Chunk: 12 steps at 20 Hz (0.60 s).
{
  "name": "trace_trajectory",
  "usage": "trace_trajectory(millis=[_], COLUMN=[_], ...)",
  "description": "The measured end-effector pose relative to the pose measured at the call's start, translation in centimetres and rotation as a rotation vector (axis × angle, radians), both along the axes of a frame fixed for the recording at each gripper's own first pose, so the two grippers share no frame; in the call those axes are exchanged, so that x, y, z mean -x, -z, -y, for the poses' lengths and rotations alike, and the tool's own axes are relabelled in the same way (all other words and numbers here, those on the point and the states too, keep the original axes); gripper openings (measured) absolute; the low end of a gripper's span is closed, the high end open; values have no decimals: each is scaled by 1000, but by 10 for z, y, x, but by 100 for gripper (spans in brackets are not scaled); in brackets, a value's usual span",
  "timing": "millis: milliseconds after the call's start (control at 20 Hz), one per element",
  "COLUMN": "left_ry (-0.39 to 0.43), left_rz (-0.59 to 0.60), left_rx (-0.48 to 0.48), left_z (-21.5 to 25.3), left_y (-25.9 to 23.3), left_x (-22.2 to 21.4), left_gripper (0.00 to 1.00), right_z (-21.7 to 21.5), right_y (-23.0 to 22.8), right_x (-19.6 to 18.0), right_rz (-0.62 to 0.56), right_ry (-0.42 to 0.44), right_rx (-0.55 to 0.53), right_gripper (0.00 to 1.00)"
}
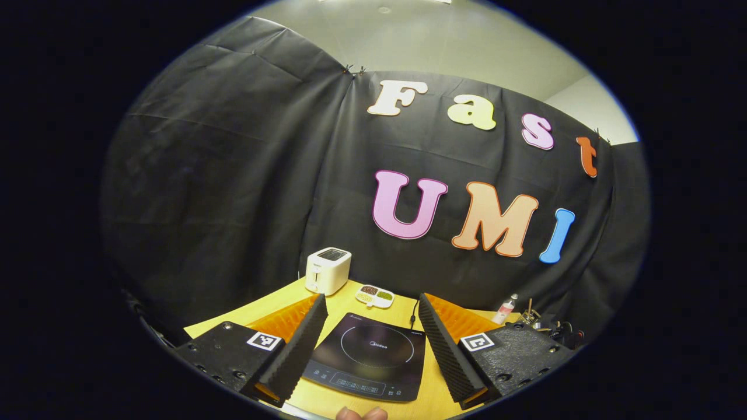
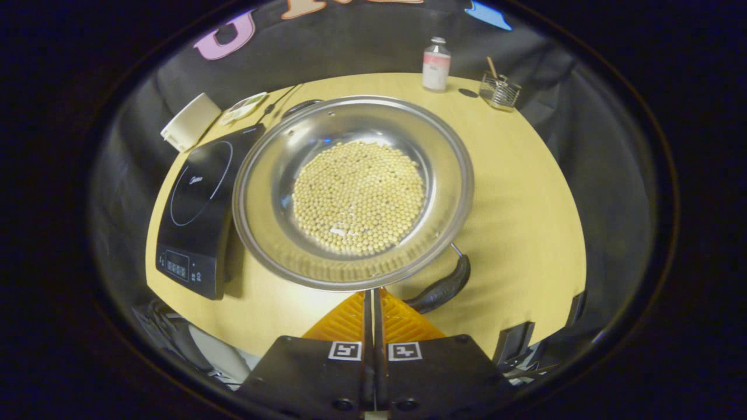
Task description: First push the handle of the pot to place it horizontally, then grasp the pot with both hands and set it on the induction cooktop.
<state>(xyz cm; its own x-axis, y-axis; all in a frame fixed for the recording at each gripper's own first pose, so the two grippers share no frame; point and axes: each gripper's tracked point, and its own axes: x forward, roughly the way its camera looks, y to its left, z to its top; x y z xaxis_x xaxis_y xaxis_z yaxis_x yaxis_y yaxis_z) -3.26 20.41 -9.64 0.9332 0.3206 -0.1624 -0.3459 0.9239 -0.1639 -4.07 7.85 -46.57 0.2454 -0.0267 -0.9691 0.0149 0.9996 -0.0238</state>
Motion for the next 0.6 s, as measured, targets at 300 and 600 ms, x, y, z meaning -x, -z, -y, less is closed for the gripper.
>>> trace_trajectory(millis=[300, 600], left_ry=[-19, -40], left_rz=[-2, -5], left_rx=[-5, -23], left_z=[19, 41], left_y=[0, 2], left_x=[-9, -18], left_gripper=[92, 96], right_z=[40, 68], right_y=[-1, -2], right_x=[-17, -43], right_rz=[13, 42], right_ry=[73, 49], right_rx=[-9, -8], right_gripper=[0, 0])
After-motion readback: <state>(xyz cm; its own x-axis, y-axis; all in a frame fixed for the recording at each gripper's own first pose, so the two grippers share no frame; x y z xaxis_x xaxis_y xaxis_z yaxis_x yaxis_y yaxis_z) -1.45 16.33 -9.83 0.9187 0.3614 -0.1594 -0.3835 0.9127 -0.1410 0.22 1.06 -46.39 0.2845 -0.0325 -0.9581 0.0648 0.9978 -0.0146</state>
